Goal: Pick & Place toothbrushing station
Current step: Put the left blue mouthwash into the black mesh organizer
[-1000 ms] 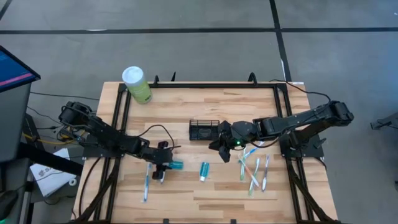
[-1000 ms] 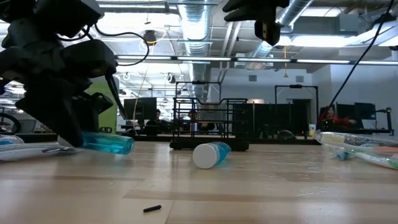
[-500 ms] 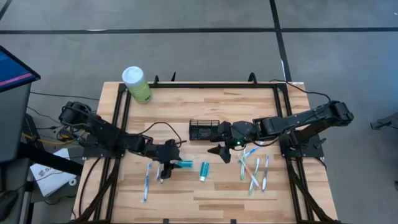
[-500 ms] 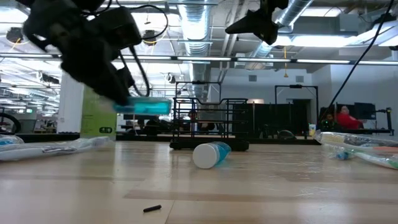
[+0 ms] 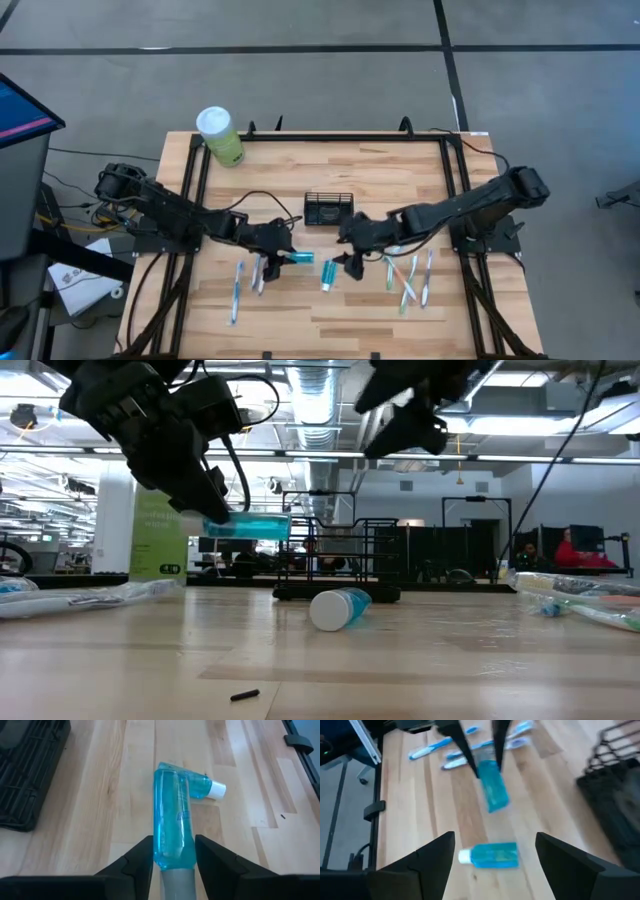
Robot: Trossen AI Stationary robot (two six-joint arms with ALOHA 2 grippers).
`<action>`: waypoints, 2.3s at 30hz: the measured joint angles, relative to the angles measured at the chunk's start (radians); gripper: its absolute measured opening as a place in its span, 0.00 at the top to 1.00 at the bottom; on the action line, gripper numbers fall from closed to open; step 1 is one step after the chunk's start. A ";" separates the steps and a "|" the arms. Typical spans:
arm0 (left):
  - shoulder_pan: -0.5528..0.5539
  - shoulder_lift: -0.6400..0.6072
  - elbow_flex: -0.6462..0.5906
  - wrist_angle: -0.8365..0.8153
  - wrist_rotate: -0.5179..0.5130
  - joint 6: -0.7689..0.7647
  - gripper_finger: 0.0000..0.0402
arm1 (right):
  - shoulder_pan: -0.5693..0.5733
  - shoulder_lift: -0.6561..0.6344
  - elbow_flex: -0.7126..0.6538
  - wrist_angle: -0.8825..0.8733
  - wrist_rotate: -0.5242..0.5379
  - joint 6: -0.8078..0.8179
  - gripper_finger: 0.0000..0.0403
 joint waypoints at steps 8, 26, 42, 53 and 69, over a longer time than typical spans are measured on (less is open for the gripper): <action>0.000 0.000 -0.025 -0.005 -0.004 0.023 0.73 | -0.002 0.165 0.167 -0.059 0.001 -0.060 0.33; -0.010 0.113 -0.047 0.009 -0.023 0.007 0.74 | -0.011 0.271 0.316 -0.269 0.004 -0.090 0.33; -0.030 0.122 -0.048 0.014 -0.022 0.044 0.74 | -0.018 0.271 0.316 -0.288 0.012 -0.064 0.33; -0.075 0.154 -0.048 0.015 -0.055 0.068 0.74 | -0.023 0.271 0.316 -0.289 0.030 -0.064 0.33; -0.089 0.182 -0.050 0.007 -0.090 0.095 0.49 | -0.038 0.270 0.316 -0.292 0.030 -0.064 0.33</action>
